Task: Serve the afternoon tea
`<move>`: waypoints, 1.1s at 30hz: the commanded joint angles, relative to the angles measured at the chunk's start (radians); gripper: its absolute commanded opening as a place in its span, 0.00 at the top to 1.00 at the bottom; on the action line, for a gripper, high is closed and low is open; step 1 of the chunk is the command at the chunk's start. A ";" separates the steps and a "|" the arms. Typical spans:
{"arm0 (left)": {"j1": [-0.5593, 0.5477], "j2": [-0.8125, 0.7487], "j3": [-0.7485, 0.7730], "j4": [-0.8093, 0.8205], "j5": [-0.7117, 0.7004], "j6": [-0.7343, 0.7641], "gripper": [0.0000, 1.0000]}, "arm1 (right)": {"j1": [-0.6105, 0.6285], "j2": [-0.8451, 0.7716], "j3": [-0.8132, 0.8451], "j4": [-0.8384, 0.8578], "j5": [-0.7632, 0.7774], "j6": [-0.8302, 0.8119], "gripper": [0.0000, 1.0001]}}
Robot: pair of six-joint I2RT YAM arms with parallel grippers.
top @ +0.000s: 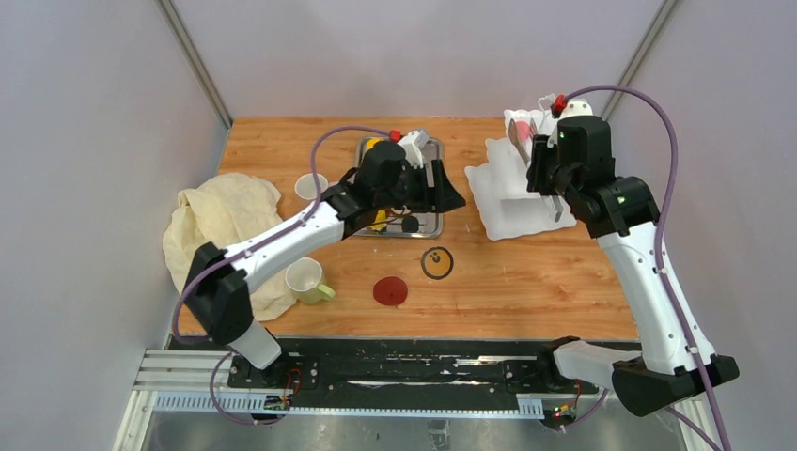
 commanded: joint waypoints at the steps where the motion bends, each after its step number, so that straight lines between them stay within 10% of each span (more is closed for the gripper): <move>1: 0.006 -0.145 -0.088 -0.078 -0.051 0.132 0.28 | -0.019 -0.004 -0.024 0.105 0.073 0.035 0.99; 33: 0.006 -0.398 -0.252 -0.158 -0.174 0.209 0.28 | -0.019 0.002 -0.110 0.199 0.104 0.086 0.54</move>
